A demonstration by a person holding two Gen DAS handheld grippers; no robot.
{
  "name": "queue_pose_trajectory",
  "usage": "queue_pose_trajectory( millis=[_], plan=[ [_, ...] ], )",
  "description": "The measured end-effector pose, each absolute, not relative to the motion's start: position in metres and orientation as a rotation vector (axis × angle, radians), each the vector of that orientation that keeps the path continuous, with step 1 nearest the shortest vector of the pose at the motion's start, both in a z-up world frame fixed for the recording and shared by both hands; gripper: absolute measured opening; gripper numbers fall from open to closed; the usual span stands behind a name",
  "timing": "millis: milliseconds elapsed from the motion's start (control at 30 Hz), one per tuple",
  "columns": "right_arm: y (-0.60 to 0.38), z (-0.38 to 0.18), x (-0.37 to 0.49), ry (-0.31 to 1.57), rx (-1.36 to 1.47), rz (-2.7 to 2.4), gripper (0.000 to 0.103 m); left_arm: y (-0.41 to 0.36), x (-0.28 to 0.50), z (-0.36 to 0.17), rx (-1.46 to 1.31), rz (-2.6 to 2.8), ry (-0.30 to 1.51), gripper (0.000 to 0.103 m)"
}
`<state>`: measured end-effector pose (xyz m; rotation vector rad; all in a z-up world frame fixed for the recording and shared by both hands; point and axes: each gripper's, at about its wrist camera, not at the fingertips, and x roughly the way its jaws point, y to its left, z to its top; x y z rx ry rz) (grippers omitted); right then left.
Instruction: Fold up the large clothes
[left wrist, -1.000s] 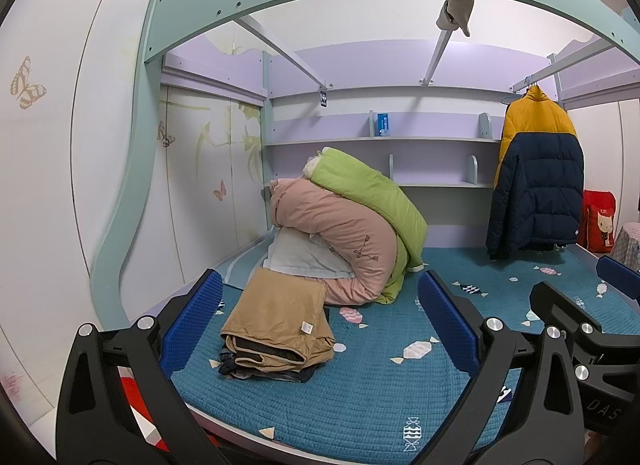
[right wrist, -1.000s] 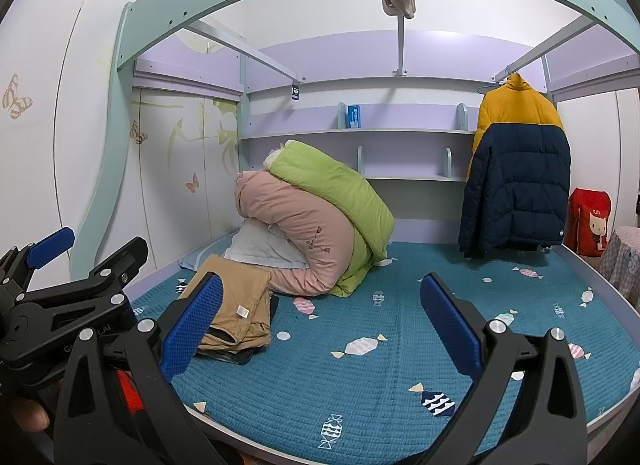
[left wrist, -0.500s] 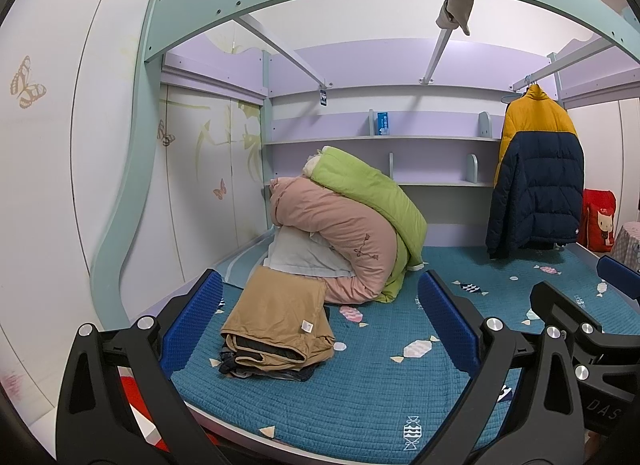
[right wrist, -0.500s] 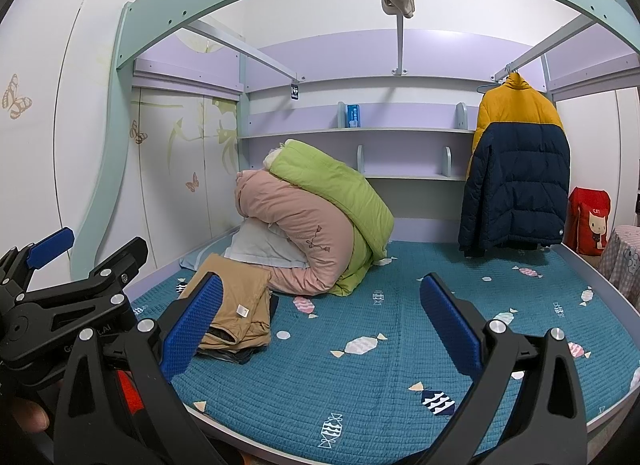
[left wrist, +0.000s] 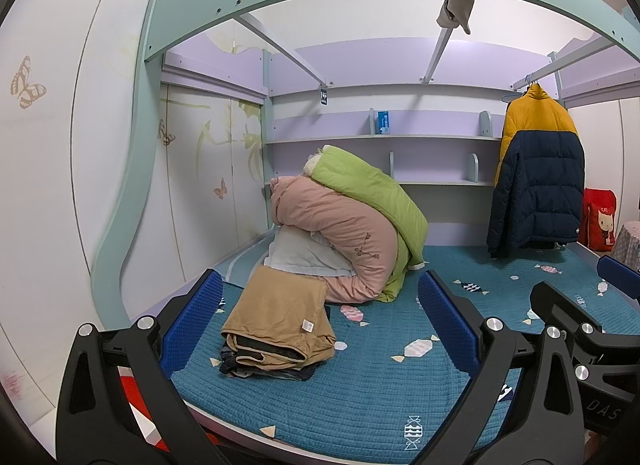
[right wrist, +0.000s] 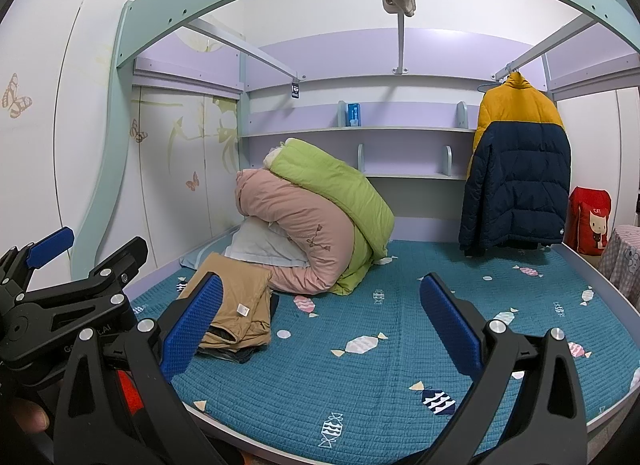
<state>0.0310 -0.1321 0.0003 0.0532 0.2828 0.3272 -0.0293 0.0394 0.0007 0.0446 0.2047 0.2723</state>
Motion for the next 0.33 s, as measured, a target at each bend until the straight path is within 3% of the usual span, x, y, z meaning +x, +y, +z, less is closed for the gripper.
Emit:
queue_pose_trajectory(
  millis=[333],
  plan=[
    [-0.123,-0.01,0.044,0.33,0.04,0.341,0.096,0.052,-0.019,-0.015,0.032,0.279,0.248,0.098]
  ],
)
